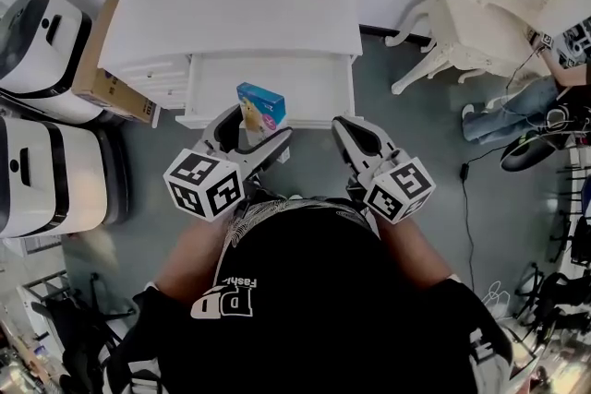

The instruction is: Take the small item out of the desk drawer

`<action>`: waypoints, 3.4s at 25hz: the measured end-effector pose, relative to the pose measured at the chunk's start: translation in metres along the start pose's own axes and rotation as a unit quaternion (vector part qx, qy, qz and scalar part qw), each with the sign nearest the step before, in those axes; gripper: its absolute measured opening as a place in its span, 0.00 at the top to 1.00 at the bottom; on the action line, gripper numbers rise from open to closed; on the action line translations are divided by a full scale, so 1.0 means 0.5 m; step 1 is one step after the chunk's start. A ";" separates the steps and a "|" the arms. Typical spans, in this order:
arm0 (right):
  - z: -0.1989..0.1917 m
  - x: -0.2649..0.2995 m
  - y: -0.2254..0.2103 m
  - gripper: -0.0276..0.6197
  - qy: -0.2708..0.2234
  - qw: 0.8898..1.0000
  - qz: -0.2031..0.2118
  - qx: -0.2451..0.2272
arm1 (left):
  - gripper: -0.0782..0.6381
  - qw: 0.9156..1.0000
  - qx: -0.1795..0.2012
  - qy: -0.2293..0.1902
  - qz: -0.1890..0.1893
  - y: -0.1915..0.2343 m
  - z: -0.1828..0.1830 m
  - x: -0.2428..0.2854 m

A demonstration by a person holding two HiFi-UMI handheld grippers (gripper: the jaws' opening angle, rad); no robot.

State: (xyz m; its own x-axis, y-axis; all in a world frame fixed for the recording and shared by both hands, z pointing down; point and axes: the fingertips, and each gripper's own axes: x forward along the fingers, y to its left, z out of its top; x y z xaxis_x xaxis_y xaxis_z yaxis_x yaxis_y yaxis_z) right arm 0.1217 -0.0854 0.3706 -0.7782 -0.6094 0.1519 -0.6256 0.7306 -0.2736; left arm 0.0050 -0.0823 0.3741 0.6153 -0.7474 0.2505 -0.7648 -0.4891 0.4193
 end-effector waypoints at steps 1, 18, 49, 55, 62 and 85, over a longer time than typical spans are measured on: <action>-0.004 -0.010 0.000 0.95 -0.002 1.000 -0.001 0.004 | 0.30 1.000 0.002 0.000 0.001 -0.009 -0.005 -0.001; -0.021 -0.048 0.026 0.95 -0.012 0.999 -0.025 0.020 | 0.30 1.000 0.023 0.009 -0.017 -0.048 0.001 -0.014; -0.009 0.041 0.146 0.95 -0.009 0.998 -0.056 0.003 | 0.30 0.999 0.027 0.025 -0.040 0.038 0.018 -0.140; -0.009 0.046 0.165 0.95 -0.012 0.998 -0.055 0.000 | 0.30 0.998 0.029 0.024 -0.042 0.043 0.015 -0.157; -0.012 0.048 0.167 0.95 -0.008 0.998 -0.056 0.002 | 0.30 0.999 0.027 0.023 -0.040 0.047 0.017 -0.161; -0.017 0.053 0.162 0.95 -0.006 0.999 -0.050 0.003 | 0.30 0.999 0.027 0.024 -0.038 0.049 0.016 -0.151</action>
State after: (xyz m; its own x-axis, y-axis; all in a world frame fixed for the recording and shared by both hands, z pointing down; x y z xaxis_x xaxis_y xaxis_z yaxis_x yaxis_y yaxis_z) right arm 0.0498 -0.0399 0.3605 -0.7107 -0.6835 0.1667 -0.7001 0.6637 -0.2633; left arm -0.0616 -0.0413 0.3586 0.6790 -0.6859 0.2616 -0.7243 -0.5679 0.3909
